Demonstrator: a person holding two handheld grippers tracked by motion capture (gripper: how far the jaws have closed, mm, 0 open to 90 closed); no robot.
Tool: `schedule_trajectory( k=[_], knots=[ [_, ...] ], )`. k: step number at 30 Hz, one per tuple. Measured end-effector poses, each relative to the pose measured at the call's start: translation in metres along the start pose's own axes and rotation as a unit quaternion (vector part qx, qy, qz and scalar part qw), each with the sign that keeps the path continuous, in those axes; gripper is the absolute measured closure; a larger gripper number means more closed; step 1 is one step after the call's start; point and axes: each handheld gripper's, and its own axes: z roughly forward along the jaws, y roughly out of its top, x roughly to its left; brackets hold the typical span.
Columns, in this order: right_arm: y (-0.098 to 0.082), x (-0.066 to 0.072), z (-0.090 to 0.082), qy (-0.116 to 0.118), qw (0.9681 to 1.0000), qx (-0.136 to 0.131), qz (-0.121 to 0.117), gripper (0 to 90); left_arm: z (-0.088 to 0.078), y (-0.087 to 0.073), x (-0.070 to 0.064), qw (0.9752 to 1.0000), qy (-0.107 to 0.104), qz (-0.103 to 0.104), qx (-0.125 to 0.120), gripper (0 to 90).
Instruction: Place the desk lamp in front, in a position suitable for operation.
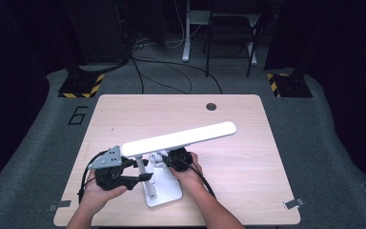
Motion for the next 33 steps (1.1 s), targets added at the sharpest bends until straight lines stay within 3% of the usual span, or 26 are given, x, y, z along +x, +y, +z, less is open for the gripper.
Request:
schedule_trajectory(
  k=[7,12,17,22,26,30,33],
  knots=[
    [-0.02,0.012,-0.026,0.023,0.9996,0.006,-0.012,75.8,0.0,0.0,0.001,1.0,-0.002,-0.001,0.003,50.8],
    [-0.049,0.033,-0.061,0.041,0.9986,0.007,-0.034,75.8,0.0,-0.001,0.0,1.0,-0.001,-0.002,0.0,50.7],
    [-0.058,0.051,-0.078,0.056,0.9969,0.026,-0.049,76.0,0.001,0.0,0.0,1.0,0.0,-0.001,0.004,50.8],
    [-0.055,0.064,-0.074,0.077,0.9947,0.024,-0.064,75.8,0.001,0.0,0.001,1.0,-0.005,-0.003,0.003,50.6],
    [-0.044,0.063,-0.06,0.093,0.9931,0.028,-0.065,75.8,0.002,-0.001,0.002,0.9999,-0.009,-0.007,0.003,50.3],
    [-0.032,0.056,-0.046,0.091,0.9942,0.03,-0.049,75.9,0.002,-0.001,0.002,1.0,-0.007,-0.004,0.005,50.3],
    [-0.022,0.053,-0.033,0.072,0.9956,0.028,-0.053,75.9,0.002,-0.001,0.001,0.9999,-0.007,0.0,0.008,50.5]
  ],
)
